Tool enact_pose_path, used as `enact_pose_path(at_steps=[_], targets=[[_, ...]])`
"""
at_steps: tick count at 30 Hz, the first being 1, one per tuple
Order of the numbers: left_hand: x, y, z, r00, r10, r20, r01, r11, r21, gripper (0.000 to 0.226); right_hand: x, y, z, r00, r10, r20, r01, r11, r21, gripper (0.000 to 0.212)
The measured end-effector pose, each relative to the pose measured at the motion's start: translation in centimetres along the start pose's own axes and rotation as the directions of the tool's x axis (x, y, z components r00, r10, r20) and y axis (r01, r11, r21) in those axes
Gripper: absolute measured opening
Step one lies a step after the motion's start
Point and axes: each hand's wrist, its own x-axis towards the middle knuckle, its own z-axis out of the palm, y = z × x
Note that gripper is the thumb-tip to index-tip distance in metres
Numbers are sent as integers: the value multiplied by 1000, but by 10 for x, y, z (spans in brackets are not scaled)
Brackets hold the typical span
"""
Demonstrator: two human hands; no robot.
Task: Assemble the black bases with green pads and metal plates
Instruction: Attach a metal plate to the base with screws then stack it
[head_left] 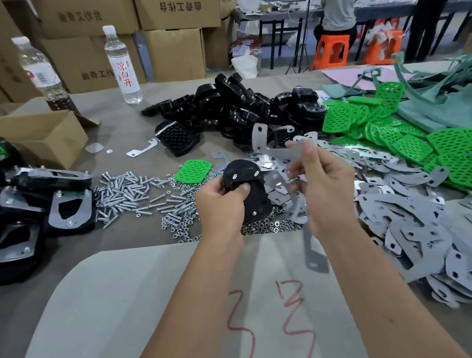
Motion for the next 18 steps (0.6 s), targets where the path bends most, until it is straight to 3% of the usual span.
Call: enact_pose_path(at_steps=[3,6,12,16,18], targets=[[4,1,-1,993,117,-32,-115,991,61,30,-7,6,2,987,127,100,-141,978,151,24],[8,1,-1,980,197,-40,-192,976,105,28,-9,7,8,971,190,142,-224,933,283,28],[12,-1,-5,993,83,-86,-85,996,-17,24,-19,7,21,958,206,197,-252,937,243,39],[14,3,-6,992,91,-92,-92,996,-16,24,-23,8,23,969,190,156,-220,953,206,7],[13,4,-5,991,111,-75,-113,993,-28,24,-27,8,24,976,180,119,-200,964,178,9]])
